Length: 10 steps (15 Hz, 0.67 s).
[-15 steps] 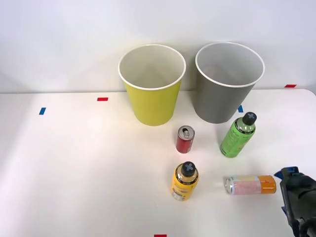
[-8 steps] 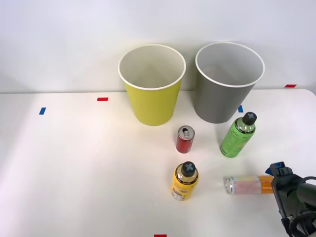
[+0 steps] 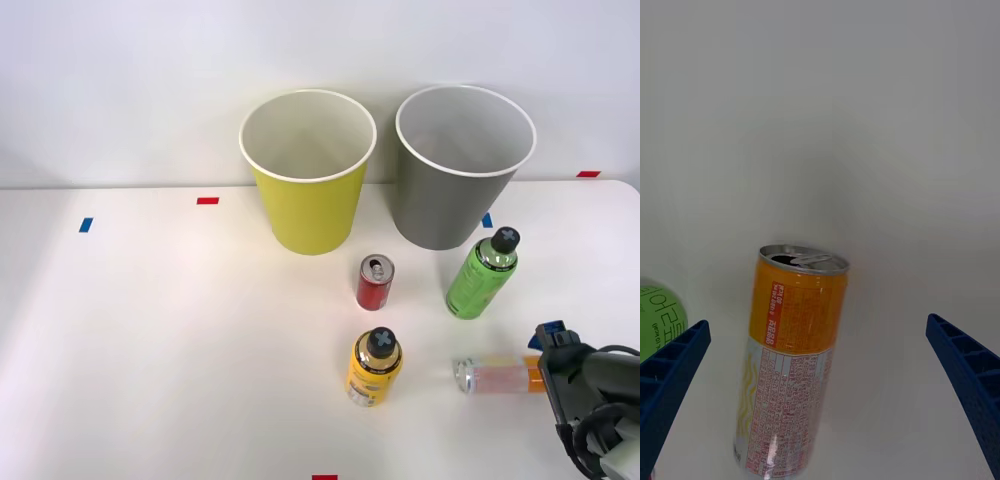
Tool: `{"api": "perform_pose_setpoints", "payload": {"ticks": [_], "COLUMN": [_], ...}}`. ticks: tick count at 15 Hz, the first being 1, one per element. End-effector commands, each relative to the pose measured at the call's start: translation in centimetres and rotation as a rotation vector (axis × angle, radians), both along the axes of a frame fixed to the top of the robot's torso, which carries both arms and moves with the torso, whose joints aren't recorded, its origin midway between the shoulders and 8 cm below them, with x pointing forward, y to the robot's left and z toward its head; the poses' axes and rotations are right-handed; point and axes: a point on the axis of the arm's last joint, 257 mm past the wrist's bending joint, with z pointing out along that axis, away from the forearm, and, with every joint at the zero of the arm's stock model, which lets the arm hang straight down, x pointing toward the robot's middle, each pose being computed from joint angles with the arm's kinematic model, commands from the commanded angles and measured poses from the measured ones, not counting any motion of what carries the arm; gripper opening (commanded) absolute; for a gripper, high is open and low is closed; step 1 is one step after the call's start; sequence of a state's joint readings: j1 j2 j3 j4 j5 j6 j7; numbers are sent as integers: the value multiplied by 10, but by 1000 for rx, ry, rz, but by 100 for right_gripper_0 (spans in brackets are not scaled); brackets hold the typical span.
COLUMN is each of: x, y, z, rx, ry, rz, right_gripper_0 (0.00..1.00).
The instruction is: Put cans in the gray bin, plastic bottles in the light green bin
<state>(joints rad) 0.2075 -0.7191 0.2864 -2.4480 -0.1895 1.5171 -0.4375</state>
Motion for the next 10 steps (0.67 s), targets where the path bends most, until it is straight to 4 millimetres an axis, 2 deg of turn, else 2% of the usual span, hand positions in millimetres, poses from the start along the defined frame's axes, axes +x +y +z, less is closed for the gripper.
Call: {"api": "perform_pose_setpoints", "payload": {"ticks": [1, 10], "x": [14, 36], "y": [5, 6], "z": [-13, -30], "rx": [49, 78], "ry": [38, 95], "rz": [-32, -55], "right_gripper_0": [100, 100]}}
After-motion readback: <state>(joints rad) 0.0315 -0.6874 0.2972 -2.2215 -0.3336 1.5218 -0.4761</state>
